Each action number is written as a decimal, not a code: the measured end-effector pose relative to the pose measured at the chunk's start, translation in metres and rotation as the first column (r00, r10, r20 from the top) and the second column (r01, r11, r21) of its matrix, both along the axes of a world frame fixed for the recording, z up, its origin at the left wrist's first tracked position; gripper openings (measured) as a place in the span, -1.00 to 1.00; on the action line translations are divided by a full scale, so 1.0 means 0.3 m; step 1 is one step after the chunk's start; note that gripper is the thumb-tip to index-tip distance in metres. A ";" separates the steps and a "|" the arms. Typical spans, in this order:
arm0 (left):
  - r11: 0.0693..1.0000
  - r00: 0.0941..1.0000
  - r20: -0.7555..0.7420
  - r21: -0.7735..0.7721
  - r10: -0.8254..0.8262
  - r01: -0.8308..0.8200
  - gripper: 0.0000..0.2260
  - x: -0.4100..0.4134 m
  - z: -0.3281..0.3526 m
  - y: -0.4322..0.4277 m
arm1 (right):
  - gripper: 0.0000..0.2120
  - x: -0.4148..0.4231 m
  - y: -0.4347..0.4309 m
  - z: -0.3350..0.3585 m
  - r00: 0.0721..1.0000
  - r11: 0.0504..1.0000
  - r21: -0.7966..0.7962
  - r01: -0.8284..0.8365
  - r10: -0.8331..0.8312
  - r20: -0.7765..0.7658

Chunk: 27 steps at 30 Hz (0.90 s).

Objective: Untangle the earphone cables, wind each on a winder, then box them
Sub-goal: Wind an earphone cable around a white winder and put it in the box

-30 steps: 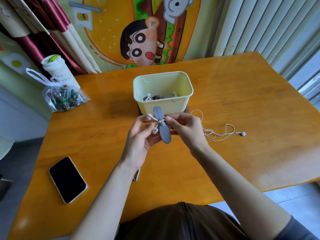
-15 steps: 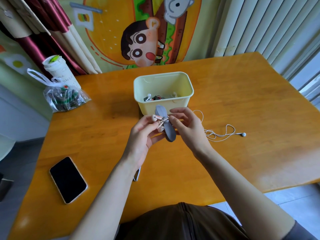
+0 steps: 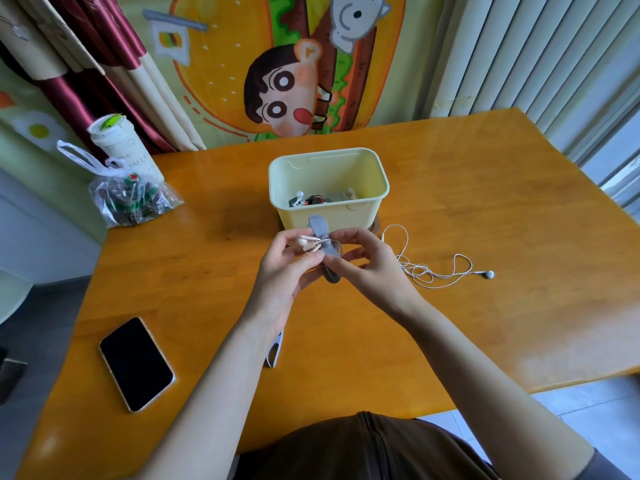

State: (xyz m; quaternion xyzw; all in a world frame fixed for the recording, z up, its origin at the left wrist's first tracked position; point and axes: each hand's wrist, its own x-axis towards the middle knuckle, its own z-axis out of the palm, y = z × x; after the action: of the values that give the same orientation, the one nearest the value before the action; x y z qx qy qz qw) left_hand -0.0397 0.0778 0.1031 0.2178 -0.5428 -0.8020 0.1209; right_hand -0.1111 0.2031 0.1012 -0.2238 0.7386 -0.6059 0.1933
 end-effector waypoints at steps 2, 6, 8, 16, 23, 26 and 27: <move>0.996 1.000 0.027 -0.086 0.010 -0.008 -0.75 -0.010 -0.009 -0.008 | -0.76 -0.011 -0.002 -0.008 0.999 1.000 0.010 -0.014 0.014 0.033; 0.958 0.997 0.077 -0.285 0.009 0.014 -0.77 -0.037 -0.020 -0.024 | -0.76 -0.029 -0.010 -0.016 0.985 0.998 -0.066 -0.008 0.019 0.173; 0.946 0.996 0.085 -0.322 -0.005 0.033 -0.74 -0.056 -0.023 -0.033 | -0.72 -0.041 -0.018 -0.019 0.973 0.997 -0.075 0.019 -0.001 0.232; 0.906 0.993 0.088 -0.410 -0.079 0.108 -0.72 -0.162 -0.034 -0.106 | -0.78 -0.166 -0.087 -0.012 0.936 1.000 -0.023 -0.005 0.013 0.352; 0.626 0.987 0.151 -0.766 -0.046 0.146 -0.66 -0.297 -0.026 -0.231 | -0.89 -0.390 -0.203 -0.003 0.955 0.999 0.040 0.024 -0.035 0.296; 0.388 0.968 0.227 -0.906 0.104 0.170 -0.70 -0.346 -0.086 -0.307 | -0.95 -0.526 -0.265 -0.046 0.971 0.984 0.157 0.082 -0.114 0.211; 0.312 0.954 0.265 -0.926 0.144 0.210 -0.71 -0.356 -0.111 -0.329 | -0.96 -0.566 -0.286 -0.064 0.976 0.973 0.210 0.091 -0.129 0.174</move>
State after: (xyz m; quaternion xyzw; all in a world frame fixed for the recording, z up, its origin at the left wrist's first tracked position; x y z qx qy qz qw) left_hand -0.1467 -0.0209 0.0699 0.2124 -0.9248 -0.2898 0.1251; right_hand -0.2810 0.1172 0.0819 -0.1040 0.7859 -0.5564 0.2491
